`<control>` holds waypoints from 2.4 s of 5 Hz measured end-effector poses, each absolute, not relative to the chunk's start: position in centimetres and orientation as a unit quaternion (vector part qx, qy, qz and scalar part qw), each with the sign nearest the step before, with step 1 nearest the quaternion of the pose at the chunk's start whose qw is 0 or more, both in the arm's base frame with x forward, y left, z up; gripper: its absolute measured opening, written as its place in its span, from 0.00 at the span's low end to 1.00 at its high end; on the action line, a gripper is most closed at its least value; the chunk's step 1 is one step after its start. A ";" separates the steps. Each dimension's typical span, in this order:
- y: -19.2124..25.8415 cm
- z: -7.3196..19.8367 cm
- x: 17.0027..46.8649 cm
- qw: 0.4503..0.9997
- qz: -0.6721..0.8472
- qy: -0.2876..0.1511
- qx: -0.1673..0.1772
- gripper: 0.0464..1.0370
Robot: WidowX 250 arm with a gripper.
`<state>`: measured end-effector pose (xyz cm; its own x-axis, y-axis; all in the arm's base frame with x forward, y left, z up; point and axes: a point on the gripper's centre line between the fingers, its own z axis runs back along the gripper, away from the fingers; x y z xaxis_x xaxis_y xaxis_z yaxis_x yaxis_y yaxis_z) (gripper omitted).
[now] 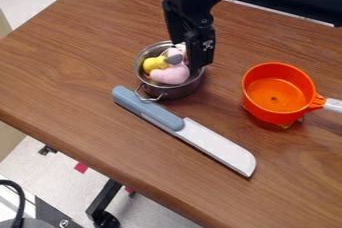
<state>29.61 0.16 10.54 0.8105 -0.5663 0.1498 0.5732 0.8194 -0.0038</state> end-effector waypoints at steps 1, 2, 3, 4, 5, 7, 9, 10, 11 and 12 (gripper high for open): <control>0.3 9.9 29.4 0.951 -0.301 -0.059 -0.026 0.96; 1.6 9.8 29.5 0.935 -0.352 -0.048 0.016 0.96; 3.2 10.2 29.7 0.912 -0.405 -0.058 0.019 0.96; 5.2 10.9 29.9 0.893 -0.442 -0.067 0.041 0.96; 6.5 11.1 31.4 0.869 -0.488 -0.050 0.062 0.96; 7.4 9.9 32.6 0.794 -0.597 -0.076 0.087 0.96; 6.4 7.8 32.0 0.808 -0.575 -0.082 0.096 0.96; 6.0 7.0 31.9 0.804 -0.582 -0.068 0.101 0.96; 5.9 6.2 31.9 0.807 -0.577 -0.060 0.108 0.96; 5.8 5.5 31.4 0.814 -0.567 -0.059 0.109 0.96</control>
<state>31.38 5.84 5.54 0.3498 -0.9365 -0.0269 0.9106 0.3331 0.2445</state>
